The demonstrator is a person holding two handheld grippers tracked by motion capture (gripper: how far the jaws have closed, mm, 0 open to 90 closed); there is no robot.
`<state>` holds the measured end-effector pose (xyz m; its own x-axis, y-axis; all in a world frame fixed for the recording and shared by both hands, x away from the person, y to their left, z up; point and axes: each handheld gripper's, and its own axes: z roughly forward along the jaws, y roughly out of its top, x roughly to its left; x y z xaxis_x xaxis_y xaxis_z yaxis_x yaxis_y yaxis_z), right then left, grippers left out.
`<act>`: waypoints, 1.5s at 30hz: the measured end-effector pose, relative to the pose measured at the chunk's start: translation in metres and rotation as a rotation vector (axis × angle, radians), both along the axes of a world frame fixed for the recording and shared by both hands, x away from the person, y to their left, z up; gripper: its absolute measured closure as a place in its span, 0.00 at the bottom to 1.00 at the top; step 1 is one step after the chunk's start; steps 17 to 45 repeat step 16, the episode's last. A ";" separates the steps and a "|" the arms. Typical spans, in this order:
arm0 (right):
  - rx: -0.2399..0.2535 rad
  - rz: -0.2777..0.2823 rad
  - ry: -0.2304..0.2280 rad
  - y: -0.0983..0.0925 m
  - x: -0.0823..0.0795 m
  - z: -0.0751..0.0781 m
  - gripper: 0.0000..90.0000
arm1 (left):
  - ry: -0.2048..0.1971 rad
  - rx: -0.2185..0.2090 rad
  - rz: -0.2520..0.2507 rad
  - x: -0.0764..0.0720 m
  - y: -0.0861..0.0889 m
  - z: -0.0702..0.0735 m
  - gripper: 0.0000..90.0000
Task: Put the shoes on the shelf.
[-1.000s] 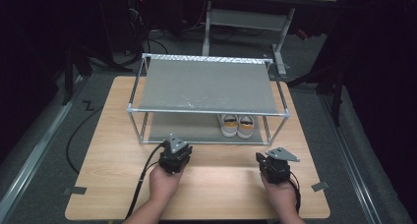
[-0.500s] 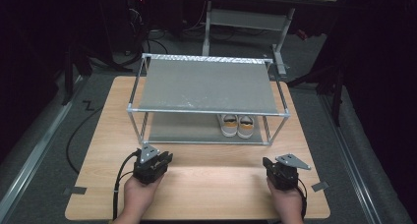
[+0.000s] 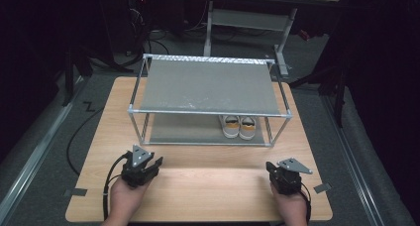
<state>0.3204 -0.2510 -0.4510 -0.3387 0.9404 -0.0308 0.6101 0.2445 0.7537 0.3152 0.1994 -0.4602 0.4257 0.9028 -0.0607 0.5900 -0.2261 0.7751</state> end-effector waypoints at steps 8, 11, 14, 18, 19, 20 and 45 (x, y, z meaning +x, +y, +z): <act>0.048 0.000 0.032 0.001 0.008 -0.003 0.26 | 0.019 -0.025 0.037 0.004 0.015 -0.003 0.25; 0.030 0.004 0.028 0.001 0.008 -0.006 0.17 | 0.020 -0.028 0.041 0.004 0.016 -0.002 0.18; 0.018 -0.007 0.061 0.000 0.011 -0.011 0.13 | 0.026 -0.041 0.051 0.004 0.018 -0.003 0.17; 0.020 -0.015 0.059 -0.001 0.011 -0.012 0.12 | 0.029 -0.044 0.050 0.004 0.017 -0.003 0.17; 0.020 -0.015 0.059 -0.001 0.011 -0.012 0.12 | 0.029 -0.044 0.050 0.004 0.017 -0.003 0.17; 0.020 -0.015 0.059 -0.001 0.011 -0.012 0.12 | 0.029 -0.044 0.050 0.004 0.017 -0.003 0.17; 0.020 -0.015 0.059 -0.001 0.011 -0.012 0.12 | 0.029 -0.044 0.050 0.004 0.017 -0.003 0.17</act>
